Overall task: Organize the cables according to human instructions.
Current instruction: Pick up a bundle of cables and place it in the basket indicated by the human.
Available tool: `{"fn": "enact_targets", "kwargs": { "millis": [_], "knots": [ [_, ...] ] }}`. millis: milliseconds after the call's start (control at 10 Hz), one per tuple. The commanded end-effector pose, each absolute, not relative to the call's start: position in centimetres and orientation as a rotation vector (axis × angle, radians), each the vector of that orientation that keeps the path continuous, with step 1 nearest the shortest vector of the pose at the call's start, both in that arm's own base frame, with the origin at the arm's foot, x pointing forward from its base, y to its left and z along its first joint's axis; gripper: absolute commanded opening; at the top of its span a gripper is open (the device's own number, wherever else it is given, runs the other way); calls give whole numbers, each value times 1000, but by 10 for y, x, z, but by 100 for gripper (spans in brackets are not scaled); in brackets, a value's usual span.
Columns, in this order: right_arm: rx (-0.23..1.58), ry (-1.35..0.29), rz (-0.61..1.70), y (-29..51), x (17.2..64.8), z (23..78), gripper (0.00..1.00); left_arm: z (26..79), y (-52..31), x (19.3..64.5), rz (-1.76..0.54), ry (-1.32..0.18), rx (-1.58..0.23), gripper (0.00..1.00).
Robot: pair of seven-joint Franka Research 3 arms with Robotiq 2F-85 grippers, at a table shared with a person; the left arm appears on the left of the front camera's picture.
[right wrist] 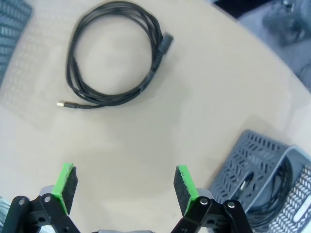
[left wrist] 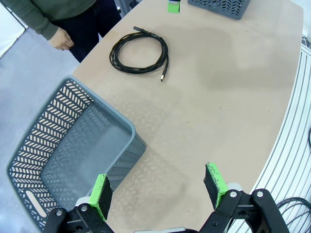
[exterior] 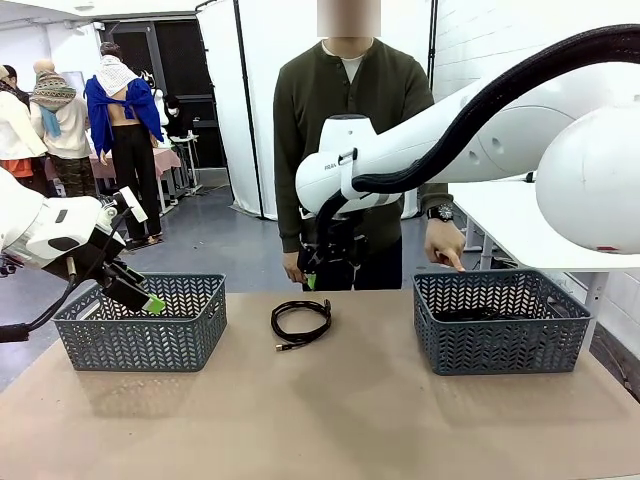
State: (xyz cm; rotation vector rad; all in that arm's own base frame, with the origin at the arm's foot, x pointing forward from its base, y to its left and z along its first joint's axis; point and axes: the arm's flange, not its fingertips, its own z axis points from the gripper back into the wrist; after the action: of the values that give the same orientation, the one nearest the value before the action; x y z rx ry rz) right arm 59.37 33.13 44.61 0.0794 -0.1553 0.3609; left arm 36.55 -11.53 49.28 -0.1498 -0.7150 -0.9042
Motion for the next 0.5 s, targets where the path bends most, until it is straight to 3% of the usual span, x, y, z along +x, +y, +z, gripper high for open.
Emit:
{"fn": "enact_targets", "kwargs": {
  "millis": [0,400],
  "knots": [
    [24,-132,226,348,608,442,100,492,-115,367,-900,-722,-164,100],
    [-16,-133,63,357,623,419,100,492,-115,367,-900,-722,-164,100]
  ]
}}
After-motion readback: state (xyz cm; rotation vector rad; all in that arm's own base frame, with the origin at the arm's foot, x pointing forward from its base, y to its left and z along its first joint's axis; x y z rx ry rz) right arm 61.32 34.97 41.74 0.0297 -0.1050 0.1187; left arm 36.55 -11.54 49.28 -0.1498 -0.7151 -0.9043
